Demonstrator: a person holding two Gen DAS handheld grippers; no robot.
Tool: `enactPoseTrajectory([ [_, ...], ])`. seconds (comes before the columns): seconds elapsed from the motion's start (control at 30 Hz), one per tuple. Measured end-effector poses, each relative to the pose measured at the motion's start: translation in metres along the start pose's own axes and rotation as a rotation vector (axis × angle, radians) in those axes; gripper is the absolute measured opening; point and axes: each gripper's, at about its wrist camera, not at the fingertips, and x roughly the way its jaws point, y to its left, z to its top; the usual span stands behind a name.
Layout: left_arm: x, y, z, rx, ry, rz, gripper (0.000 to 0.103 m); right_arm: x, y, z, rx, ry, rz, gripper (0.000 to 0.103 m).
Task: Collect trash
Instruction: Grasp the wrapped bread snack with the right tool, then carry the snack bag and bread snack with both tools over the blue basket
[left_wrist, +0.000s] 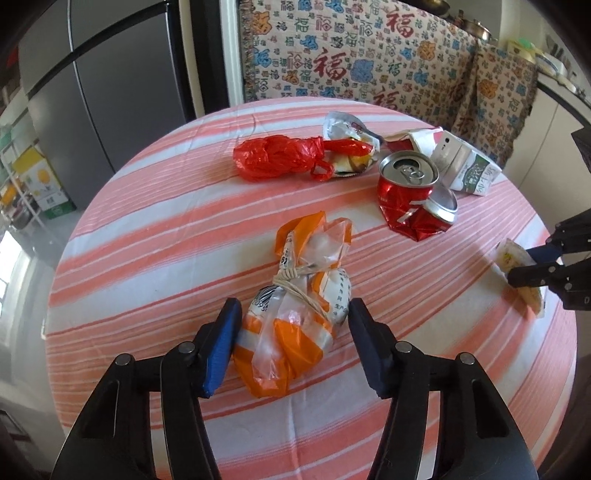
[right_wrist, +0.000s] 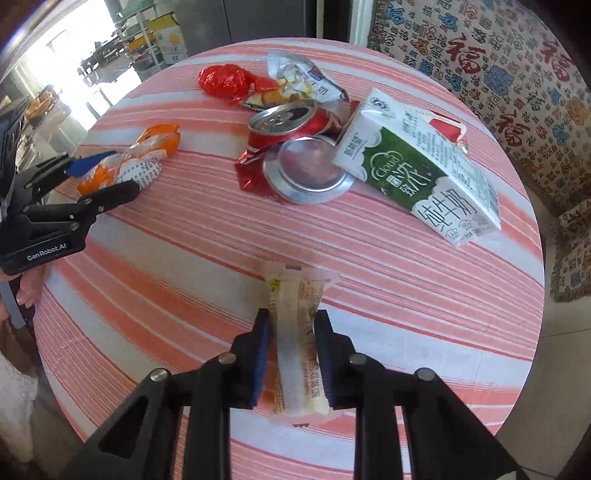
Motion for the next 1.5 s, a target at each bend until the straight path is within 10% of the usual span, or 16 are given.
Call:
enactPoseTrajectory([
  [0.47,-0.041,-0.045,-0.008,-0.035,-0.069,-0.159,0.059,-0.045,-0.067,-0.056,0.213,-0.109,0.038,0.018],
  [1.07,-0.051,-0.305,0.028,0.156,-0.035,-0.463,0.059,-0.108,-0.219,-0.177,0.499,-0.231,-0.124,0.019],
  [1.5,0.018,-0.425,0.02,0.247,0.08,-0.473,0.059,-0.079,-0.312,-0.245,0.723,-0.24,-0.128,0.019],
])
